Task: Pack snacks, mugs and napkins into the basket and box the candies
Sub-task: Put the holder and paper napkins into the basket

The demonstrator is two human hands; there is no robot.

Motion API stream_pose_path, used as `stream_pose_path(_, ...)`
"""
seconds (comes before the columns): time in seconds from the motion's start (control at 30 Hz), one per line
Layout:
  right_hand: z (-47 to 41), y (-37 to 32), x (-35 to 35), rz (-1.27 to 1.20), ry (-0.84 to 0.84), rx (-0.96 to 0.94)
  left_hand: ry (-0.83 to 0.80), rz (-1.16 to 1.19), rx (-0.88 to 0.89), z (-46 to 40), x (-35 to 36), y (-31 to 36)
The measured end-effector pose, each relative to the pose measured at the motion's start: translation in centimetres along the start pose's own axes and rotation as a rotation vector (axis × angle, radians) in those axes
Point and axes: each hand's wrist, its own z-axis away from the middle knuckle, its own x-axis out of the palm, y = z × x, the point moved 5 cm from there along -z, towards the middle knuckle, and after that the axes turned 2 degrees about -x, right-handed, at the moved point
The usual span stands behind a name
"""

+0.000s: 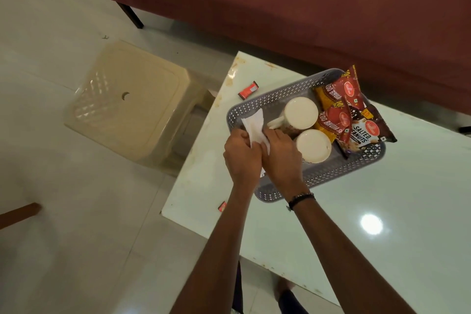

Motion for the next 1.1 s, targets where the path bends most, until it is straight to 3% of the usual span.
stream_pose_path(0.4, -0.4, 0.2, -0.3, 0.006, -0.003, 0.005, 0.006, -0.030, 0.048, -0.4, 0.7, -0.5)
stream_pose_path(0.57, -1.1, 0.7, 0.4, 0.050, -0.092, 0.004, -0.003, -0.058, 0.069, -0.8, 0.9, -0.5)
stream_pose_path(1.0, -0.5, 1.3, -0.3, 0.075, -0.039, 0.021, 0.011, -0.092, 0.104, -0.9, 0.6, -0.3)
stream_pose_path(1.1, -0.3, 1.0, -2.1, 0.036, 0.055, 0.005, 0.041, -0.077, 0.123, -0.7, 0.2, -0.1)
